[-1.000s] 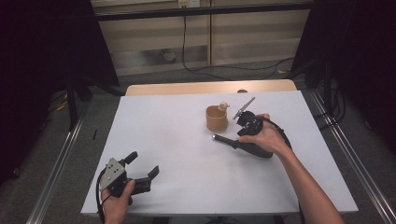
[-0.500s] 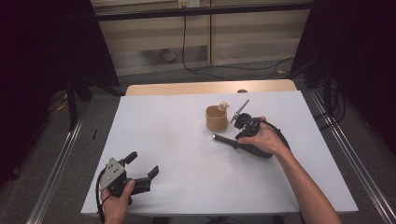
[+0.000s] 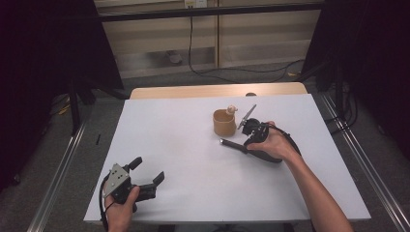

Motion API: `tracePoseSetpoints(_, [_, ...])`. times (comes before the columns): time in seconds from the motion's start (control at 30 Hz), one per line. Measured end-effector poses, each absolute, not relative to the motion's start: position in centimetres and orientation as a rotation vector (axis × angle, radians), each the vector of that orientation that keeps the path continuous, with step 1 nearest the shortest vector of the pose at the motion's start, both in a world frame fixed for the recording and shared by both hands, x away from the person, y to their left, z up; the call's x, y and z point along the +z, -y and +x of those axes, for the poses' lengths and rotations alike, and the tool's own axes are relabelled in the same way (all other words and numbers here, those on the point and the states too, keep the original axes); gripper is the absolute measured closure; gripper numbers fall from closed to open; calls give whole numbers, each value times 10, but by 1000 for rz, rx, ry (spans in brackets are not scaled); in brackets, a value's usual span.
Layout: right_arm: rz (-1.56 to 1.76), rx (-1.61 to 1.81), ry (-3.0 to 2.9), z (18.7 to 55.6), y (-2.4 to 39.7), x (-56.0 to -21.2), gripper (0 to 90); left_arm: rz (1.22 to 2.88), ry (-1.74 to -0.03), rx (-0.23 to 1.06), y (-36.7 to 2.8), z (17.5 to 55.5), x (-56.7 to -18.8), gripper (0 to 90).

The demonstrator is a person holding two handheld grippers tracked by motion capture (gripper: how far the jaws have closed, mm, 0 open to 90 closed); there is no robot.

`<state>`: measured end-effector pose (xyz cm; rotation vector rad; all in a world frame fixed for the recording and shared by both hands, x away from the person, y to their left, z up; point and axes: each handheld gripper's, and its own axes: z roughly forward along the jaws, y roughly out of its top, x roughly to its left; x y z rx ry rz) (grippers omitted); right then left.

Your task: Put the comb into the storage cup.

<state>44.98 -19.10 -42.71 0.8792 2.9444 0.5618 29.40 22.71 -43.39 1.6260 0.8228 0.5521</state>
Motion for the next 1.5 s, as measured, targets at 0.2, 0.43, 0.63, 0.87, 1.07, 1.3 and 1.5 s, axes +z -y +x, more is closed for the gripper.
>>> tracePoseSetpoints(0.2, [862, 543, -2936, 449, 190, -427, 716, 1627, -823, 550, -227, 294, -434, 33])
tracePoseSetpoints(0.43, [842, 548, -2943, 450, 191, -427, 728, 1633, -821, 549, -227, 294, -434, 33])
tracePoseSetpoints(0.63, [839, 586, -2928, 449, 192, -427, 729, 1626, -825, 551, -228, 294, -434, 33])
tracePoseSetpoints(0.87, [863, 632, -2932, 449, 194, -424, 729, 1627, -826, 550, -228, 294, -434, 33])
tracePoseSetpoints(1.07, [859, 666, -2912, 445, 198, -416, 729, 1633, -824, 554, -228, 295, -434, 34])
tracePoseSetpoints(1.3, [842, 713, -2894, 440, 199, -408, 729, 1634, -831, 554, -228, 295, -434, 31])
tracePoseSetpoints(1.5, [856, 778, -2852, 435, 202, -400, 729, 1635, -834, 552, -229, 295, -434, 30])
